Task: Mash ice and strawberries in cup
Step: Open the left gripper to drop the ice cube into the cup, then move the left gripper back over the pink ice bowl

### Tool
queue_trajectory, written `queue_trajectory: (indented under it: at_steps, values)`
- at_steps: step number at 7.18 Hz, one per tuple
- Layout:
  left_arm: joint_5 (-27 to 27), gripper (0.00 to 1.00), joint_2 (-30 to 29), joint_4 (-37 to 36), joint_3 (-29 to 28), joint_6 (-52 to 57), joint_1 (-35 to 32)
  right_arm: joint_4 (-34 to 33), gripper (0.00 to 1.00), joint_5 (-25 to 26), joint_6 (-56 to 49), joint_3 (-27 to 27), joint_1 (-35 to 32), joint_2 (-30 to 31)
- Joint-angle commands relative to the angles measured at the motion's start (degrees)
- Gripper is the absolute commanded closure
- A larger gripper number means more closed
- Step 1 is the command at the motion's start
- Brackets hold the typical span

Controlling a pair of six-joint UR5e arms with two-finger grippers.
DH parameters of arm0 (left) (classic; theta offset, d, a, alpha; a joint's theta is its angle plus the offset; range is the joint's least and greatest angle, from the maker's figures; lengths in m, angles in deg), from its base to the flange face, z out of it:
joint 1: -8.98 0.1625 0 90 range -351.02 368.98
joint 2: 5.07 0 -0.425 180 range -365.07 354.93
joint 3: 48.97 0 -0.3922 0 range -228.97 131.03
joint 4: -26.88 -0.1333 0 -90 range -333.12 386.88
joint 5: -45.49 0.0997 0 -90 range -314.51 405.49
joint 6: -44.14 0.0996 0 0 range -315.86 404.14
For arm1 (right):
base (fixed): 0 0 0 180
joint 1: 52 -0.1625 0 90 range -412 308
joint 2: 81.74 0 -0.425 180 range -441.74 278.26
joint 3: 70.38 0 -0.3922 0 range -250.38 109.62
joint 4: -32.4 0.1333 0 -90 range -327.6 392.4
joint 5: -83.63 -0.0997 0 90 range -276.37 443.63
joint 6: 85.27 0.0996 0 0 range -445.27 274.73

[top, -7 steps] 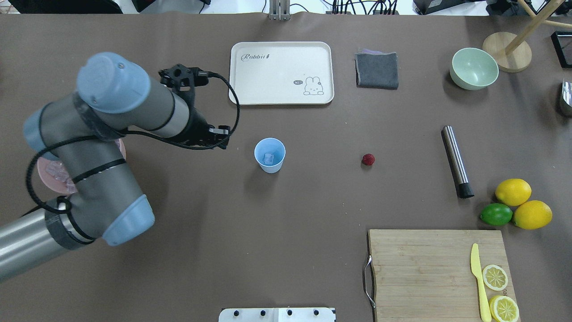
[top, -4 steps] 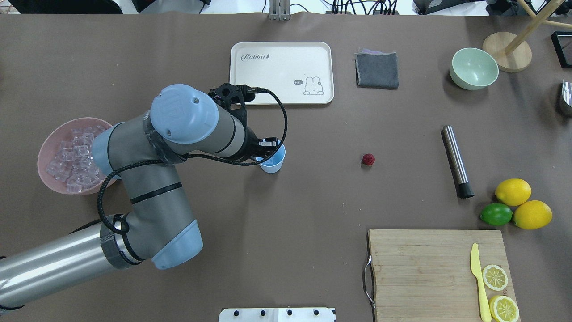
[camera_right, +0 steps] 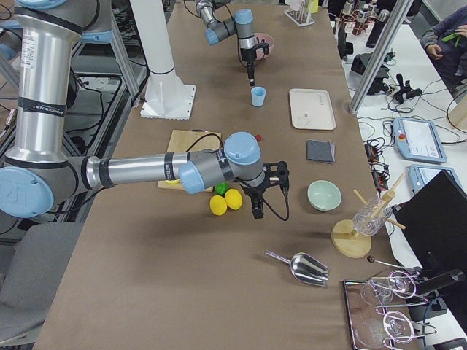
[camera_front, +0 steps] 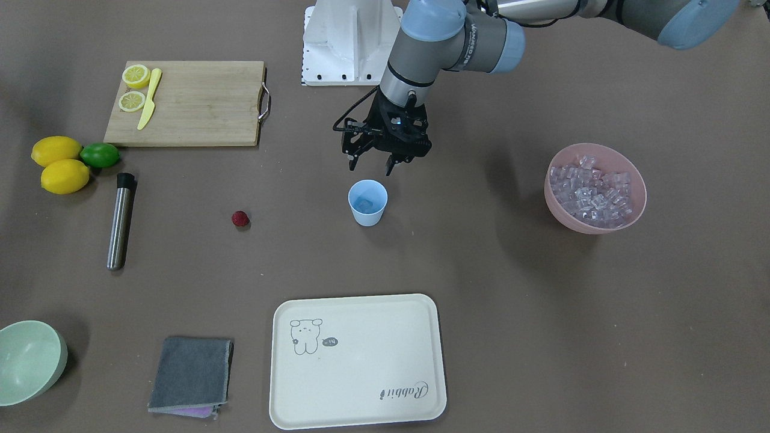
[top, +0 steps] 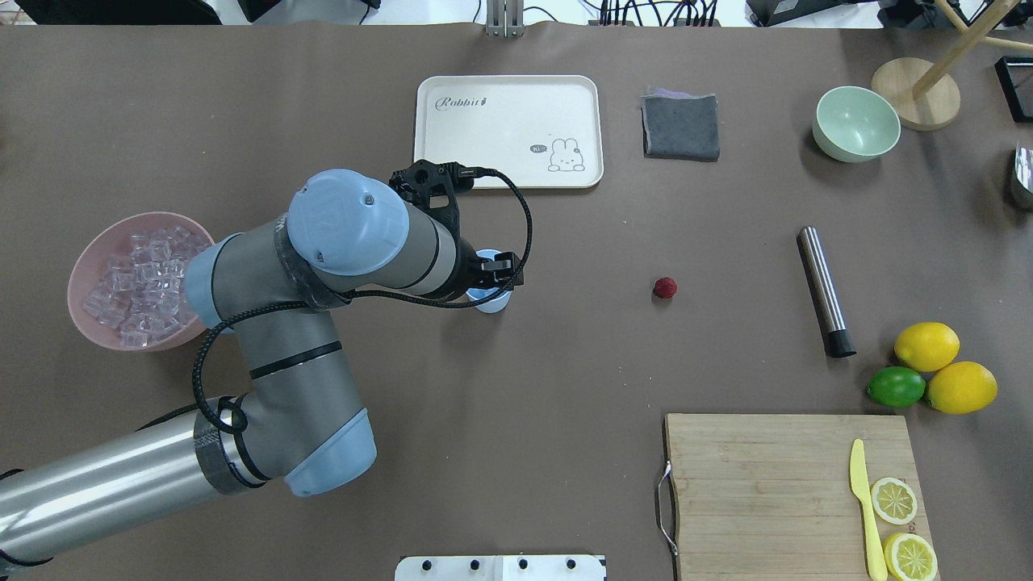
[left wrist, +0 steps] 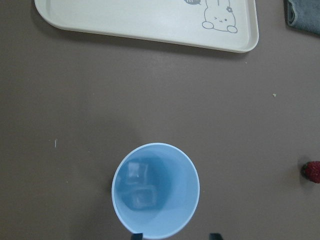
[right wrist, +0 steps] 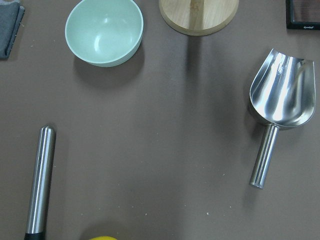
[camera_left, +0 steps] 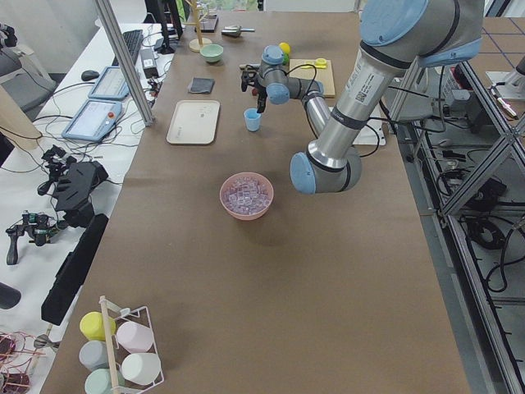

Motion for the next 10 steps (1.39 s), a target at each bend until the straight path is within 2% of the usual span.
queue_trajectory:
  at_steps: [1, 2, 4, 6, 7, 8, 10]
  values:
    - [-0.5, 0.02, 1.72, -0.57, 1.46, 2.77, -0.77, 0.0, 0.0, 0.0, 0.0, 0.0, 0.01, -0.01]
    - [-0.59, 0.02, 6.26, -1.36, 5.22, 8.02, -0.95, 0.0, 0.0, 0.0, 0.0, 0.0, 0.01, -0.01]
    - [-6.45, 0.02, 9.9, -12.56, 11.21, 19.61, -6.71, 0.0, 0.0, 0.0, 0.0, 0.0, 0.01, -0.01]
    - [-9.1, 0.02, 17.86, -14.73, 14.82, 35.32, -12.86, -0.09, 0.0, 0.0, 0.0, -0.09, 0.01, -0.01]
    - [-14.77, 0.02, 21.91, -14.55, 15.1, 41.67, -17.16, -0.09, 0.0, 0.0, 0.0, -0.09, 0.01, 0.08]
    - [-15.53, 0.02, 25.69, -14.2, 15.19, 48.61, -19.64, 0.0, 0.0, 0.0, 0.0, -0.09, 0.01, 0.08]
    - [-15.71, 0.02, 27.58, -13.24, 11.78, 56.74, -23.96, 0.0, 0.0, 0.0, 0.0, -0.09, 0.19, 0.08]
